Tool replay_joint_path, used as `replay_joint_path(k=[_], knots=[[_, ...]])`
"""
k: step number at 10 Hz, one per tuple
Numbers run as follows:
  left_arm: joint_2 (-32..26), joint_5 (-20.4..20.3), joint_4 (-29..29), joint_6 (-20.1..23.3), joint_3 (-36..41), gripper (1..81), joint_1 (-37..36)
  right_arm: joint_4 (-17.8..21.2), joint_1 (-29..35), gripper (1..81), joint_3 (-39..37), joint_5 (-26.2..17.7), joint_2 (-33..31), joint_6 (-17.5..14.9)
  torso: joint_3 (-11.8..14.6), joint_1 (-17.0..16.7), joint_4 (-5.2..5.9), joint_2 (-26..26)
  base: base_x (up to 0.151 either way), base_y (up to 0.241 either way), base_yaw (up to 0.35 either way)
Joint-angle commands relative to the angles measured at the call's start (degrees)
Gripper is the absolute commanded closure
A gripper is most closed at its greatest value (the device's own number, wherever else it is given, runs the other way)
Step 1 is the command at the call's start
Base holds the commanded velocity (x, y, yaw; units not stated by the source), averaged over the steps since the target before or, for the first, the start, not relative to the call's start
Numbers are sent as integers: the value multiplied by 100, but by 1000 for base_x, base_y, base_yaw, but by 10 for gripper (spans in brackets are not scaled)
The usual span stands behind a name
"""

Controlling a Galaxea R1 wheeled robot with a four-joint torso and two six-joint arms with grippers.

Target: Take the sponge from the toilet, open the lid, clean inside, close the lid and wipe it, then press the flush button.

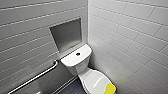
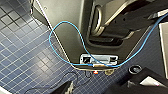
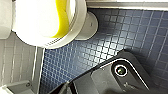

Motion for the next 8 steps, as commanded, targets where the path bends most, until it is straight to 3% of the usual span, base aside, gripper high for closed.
replay_joint_path(k=[1, 4, 8], knots=[[16, 489, 27, 21, 20, 10, 204, 9, 494, 10, 7, -325, -346, 264, 19, 352, 0, -549, 0, 0, 0], [33, 481, 9, 21, 12, 10, 204, -131, 1075, 10, -54, -773, -109, 256, -193, 688, 0, -1076, 0, 0, 0], [33, 481, 9, 12, 12, 10, 204, -228, 1716, 10, -292, -1432, 401, 256, -210, 1241, 0, -1957, 0, 0, 0]])
